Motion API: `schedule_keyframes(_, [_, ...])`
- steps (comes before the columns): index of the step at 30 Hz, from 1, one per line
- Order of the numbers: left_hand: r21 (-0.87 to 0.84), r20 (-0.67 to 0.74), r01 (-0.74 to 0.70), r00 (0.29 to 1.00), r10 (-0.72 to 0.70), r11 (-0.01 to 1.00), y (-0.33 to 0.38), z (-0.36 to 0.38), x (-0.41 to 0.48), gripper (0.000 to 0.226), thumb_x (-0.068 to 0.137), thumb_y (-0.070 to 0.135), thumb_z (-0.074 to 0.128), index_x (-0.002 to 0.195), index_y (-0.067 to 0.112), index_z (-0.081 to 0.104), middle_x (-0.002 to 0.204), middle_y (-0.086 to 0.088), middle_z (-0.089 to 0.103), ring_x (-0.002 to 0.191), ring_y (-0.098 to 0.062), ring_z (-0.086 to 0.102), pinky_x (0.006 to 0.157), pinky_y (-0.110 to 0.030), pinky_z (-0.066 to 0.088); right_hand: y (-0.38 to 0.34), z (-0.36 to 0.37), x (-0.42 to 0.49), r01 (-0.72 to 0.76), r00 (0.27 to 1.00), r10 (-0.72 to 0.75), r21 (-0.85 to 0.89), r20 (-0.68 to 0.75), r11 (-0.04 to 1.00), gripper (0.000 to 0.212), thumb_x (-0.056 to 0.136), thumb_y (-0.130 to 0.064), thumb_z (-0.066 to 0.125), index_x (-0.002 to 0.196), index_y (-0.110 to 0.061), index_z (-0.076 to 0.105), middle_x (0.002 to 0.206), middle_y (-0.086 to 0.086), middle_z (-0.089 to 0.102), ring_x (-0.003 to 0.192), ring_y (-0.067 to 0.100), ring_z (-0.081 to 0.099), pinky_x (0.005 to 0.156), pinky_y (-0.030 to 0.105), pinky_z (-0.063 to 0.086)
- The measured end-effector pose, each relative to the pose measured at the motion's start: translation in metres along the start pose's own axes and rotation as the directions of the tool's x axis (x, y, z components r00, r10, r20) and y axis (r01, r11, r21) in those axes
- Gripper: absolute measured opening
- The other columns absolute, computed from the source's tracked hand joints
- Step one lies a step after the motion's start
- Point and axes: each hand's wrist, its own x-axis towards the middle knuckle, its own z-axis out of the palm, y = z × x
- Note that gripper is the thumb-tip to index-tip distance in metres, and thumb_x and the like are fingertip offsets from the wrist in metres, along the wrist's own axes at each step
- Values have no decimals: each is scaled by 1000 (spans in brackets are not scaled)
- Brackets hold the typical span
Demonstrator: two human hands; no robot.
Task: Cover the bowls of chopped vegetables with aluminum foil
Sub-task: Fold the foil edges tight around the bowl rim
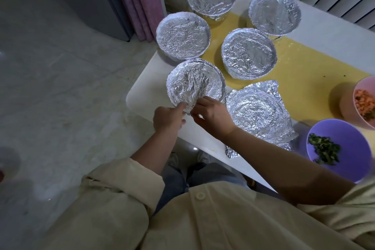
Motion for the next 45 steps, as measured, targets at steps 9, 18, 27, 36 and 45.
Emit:
schedule_keyframes(9, [83,69,-13,998,7,996,0,2,0,22,85,20,64,74,1,67,77,-13,74,71,-29,74,76,-44,60,-3,6,-2,-18,1000,18,-7,25,1000,16,80,-8,62,65,-8,64,68,6,58,64,28,58,48,31,46])
schedule_keyframes(18, [236,42,-113,993,106,965,-3,1,13,32,56,35,54,58,7,69,65,-10,73,72,-31,74,78,-48,61,-8,9,2,-63,998,63,31,30,997,16,79,-17,66,66,-7,68,67,8,59,61,30,59,45,31,48])
schedule_keyframes(27, [509,86,-240,970,229,826,10,-11,9,23,81,23,64,84,1,70,83,-16,71,81,-35,68,63,-30,43,-7,3,-4,-21,990,4,121,143,992,31,64,-12,87,85,-4,65,84,12,61,77,32,59,64,36,49])
schedule_keyframes(36, [398,121,-252,968,222,882,6,-16,8,30,77,37,60,59,15,69,67,-4,74,68,-26,73,76,-45,61,-4,0,-11,-88,994,82,80,67,993,11,71,0,69,71,-9,62,71,6,58,66,27,57,49,38,50])
schedule_keyframes(45, [259,108,-162,985,138,952,-9,-14,8,30,83,24,65,56,14,72,59,0,72,65,-16,74,84,-43,60,-14,5,-8,-180,983,174,160,50,971,17,62,5,74,68,-9,65,69,6,59,61,27,61,47,31,48])
